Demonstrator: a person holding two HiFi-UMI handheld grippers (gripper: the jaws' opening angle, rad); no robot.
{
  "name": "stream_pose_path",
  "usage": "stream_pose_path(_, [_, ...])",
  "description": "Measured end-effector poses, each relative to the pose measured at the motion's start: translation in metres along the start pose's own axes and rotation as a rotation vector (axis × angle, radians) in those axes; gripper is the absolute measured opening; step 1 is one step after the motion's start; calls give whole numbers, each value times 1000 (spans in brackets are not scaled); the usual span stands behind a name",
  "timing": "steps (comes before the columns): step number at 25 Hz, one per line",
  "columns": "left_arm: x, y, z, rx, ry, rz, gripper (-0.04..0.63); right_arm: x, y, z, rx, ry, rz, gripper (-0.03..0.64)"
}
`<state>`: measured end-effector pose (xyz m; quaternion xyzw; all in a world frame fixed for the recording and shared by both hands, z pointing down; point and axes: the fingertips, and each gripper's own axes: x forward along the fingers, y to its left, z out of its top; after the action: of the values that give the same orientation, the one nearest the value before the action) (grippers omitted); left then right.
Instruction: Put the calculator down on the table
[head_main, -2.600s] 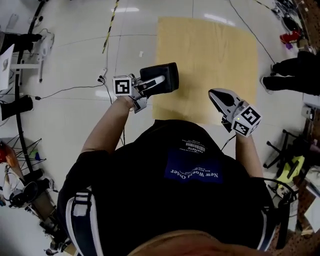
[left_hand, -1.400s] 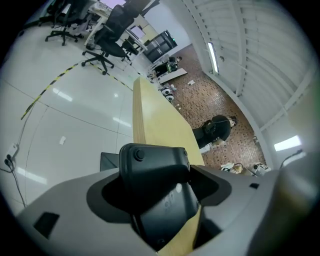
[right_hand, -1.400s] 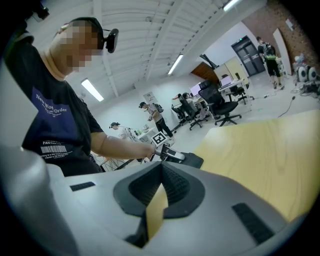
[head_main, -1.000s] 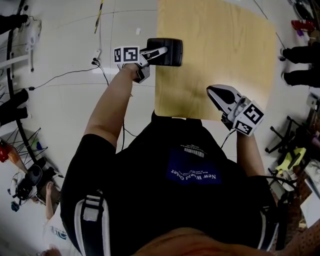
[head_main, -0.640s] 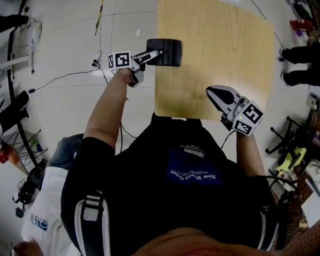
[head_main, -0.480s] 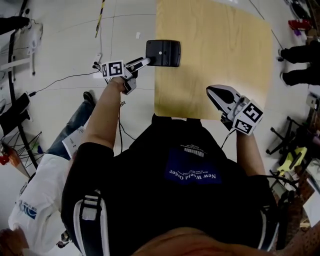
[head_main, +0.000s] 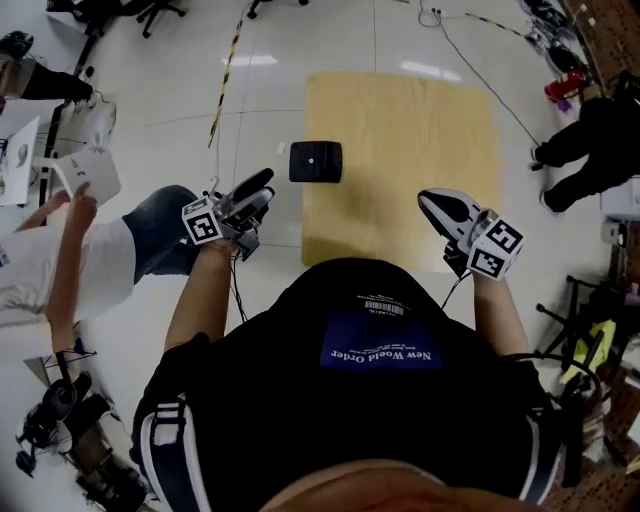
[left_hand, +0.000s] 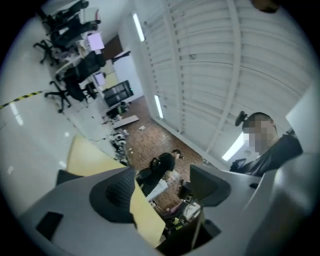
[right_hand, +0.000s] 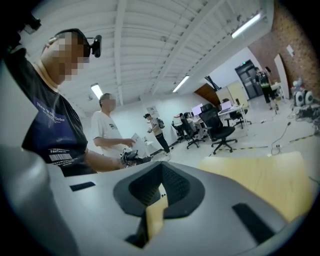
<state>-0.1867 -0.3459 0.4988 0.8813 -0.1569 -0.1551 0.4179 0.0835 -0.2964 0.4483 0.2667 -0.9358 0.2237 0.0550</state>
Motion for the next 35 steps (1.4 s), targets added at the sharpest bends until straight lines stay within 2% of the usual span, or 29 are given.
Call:
stream_pose_path(2, [43, -54, 8, 102, 20, -81, 257, -15, 4, 24, -60, -24, -9, -15])
stream_pose_path(4, [81, -99, 14, 214, 37, -122, 110, -28, 7, 52, -130, -63, -20, -15])
stream_pose_path(6, [111, -145, 9, 304, 46, -176, 49, -50, 13, 74, -199, -100, -31, -15])
stream_pose_path(8, [131, -188, -13, 343, 46, -207, 13, -79, 26, 80, -239, -119, -39, -15])
stream_pose_path(12, [168, -225, -56, 396, 56, -176, 8, -123, 23, 76, -256, -136, -81, -15])
stream_pose_path(15, [186, -229, -69, 458, 89, -121, 8, -136, 13, 82, -222, -158, -101, -15])
stream_pose_path(18, [186, -227, -77, 474, 103, -81, 8, -142, 12, 78, -178, -171, -93, -15])
stream_pose_path(25, [178, -234, -77, 505, 53, -22, 8, -151, 7, 66, -199, -151, -99, -15])
stream_pose_path(29, [178, -230, -75, 523, 63, 6, 8, -148, 5, 69, -223, -142, -91, -15])
stream_pose_path(35, [175, -223, -71, 536, 69, 9, 8, -137, 3, 71, -245, -137, -88, -15])
